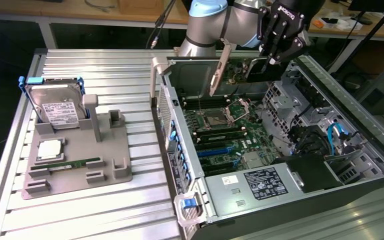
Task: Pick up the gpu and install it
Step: 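Insert the gpu into the slot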
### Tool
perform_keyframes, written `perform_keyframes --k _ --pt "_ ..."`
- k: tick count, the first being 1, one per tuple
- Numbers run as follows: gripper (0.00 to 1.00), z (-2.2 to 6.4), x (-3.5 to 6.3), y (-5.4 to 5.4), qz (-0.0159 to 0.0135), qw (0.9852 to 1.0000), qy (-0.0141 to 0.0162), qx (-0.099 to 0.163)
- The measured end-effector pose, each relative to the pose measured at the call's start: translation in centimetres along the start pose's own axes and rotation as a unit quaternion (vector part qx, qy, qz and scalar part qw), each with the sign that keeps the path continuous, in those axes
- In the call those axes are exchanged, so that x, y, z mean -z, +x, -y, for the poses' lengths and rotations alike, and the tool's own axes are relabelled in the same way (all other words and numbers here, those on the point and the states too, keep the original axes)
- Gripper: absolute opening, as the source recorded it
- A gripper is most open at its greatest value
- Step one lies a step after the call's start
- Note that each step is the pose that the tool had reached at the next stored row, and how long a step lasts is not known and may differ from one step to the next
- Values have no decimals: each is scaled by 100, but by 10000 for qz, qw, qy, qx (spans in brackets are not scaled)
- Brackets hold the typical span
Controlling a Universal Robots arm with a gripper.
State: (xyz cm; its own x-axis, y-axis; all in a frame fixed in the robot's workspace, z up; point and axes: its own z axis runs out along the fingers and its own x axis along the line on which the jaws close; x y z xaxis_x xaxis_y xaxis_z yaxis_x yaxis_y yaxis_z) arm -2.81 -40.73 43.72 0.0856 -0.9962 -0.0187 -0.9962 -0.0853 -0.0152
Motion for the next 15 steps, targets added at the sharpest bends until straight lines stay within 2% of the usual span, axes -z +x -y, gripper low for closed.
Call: perform_keyframes --k 5,6,8,15 --pt "27 1 -1 1 1 10000 3 0" --pt "27 7 -1 1 4 10000 -15 -1" --pt "27 21 -2 3 11 10000 -74 -2" --pt "27 21 -1 2 10 10000 -81 -3"
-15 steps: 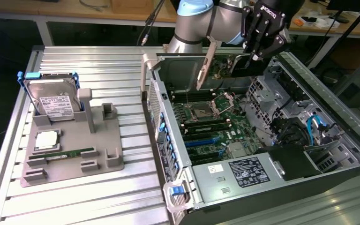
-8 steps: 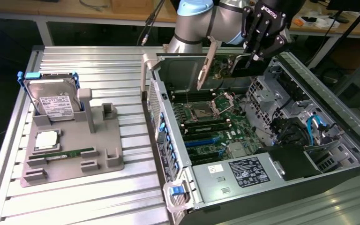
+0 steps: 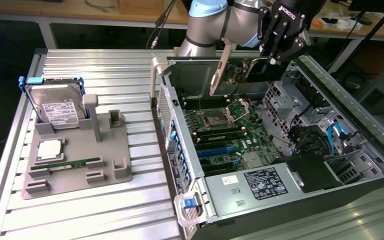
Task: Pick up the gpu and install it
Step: 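Insert the gpu into the slot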
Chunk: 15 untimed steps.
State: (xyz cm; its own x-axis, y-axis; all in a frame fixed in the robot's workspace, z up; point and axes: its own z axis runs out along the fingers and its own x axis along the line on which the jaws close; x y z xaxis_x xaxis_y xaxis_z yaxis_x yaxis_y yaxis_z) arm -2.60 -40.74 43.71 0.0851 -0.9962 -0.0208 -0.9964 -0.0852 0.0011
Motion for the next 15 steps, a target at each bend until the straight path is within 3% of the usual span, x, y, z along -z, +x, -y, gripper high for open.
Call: perform_keyframes --k 8,15 --pt "27 0 -2 0 0 9996 5 -271" --pt "27 0 -3 0 1 9996 6 -278"
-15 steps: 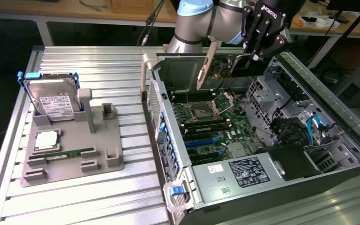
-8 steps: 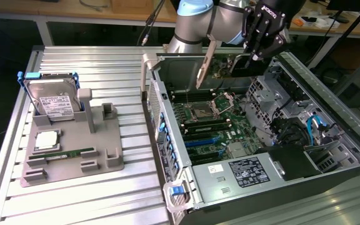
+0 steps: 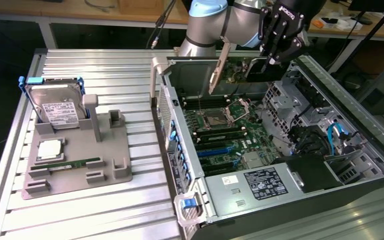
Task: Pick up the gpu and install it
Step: 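Insert the gpu into the slot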
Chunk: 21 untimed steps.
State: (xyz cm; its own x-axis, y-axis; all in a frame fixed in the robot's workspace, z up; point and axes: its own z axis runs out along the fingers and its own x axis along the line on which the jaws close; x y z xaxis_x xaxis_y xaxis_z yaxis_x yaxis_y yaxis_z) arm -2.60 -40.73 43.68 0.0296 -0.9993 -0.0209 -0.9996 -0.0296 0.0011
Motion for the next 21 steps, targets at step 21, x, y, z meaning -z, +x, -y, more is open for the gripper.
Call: perform_keyframes --k 21 --pt "27 0 -224 5 -1 10000 3 0"
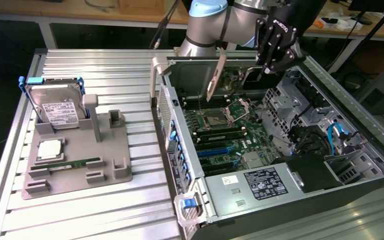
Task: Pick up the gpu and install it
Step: 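Insert the gpu into the slot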
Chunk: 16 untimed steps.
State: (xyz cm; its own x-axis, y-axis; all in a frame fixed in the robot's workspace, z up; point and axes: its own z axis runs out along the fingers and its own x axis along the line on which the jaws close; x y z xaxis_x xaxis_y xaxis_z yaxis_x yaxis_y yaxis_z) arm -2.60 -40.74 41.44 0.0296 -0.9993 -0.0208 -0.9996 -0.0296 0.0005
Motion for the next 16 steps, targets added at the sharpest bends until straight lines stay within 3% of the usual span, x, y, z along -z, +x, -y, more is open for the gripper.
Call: perform_keyframes --k 12,16 --pt "27 0 -195 5 0 10000 7 0" --pt "27 -2 -274 79 -1 10000 18 0"
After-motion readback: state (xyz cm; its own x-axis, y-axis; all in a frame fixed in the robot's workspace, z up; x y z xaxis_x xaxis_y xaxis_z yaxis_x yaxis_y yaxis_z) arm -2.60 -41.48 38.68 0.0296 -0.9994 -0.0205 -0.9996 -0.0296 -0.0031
